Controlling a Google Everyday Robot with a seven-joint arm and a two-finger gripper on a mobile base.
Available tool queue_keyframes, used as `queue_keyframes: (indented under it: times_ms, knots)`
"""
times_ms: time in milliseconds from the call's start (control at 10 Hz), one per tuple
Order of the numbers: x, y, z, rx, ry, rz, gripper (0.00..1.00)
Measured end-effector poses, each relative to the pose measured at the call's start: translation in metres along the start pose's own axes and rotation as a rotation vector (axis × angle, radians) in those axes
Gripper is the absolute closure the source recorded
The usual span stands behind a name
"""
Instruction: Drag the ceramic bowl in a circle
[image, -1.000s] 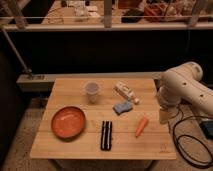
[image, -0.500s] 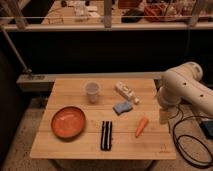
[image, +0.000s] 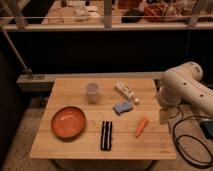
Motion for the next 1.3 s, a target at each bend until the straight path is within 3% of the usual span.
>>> queue_keyframes:
  times_ms: [400,800,1100,1300]
  knots:
    - [-0.005,0.001,-0.002,0.008,0.004,-0.015,0.20]
    - [-0.060,0.000,-0.014,0.041,0.014,-0.116,0.20]
    - [-0.072,0.000,-0.018,0.057,0.026,-0.171,0.20]
    - [-0.096,0.000,-0.021,0.071,0.035,-0.231,0.20]
